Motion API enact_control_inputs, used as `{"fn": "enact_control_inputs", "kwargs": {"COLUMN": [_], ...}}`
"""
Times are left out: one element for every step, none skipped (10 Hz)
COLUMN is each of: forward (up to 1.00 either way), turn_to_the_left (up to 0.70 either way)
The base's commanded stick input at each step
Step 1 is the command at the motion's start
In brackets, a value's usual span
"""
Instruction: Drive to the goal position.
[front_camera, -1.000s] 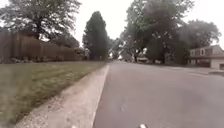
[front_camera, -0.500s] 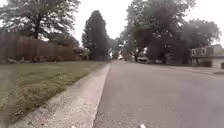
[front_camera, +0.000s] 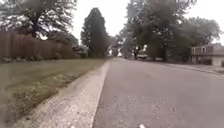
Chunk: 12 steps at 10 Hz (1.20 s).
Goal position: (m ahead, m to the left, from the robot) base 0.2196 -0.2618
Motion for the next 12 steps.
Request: {"fn": "enact_control_inputs", "kwargs": {"forward": [0.7, 0.7, 0.7, 0.7, 0.7, 0.7, 0.7, 0.7, 0.7, 0.7, 0.7, 0.7], "turn_to_the_left": [0.0, 0.0, 0.0, 0.0, 0.0, 0.0, 0.0, 0.0, 0.0, 0.0, 0.0, 0.0]}}
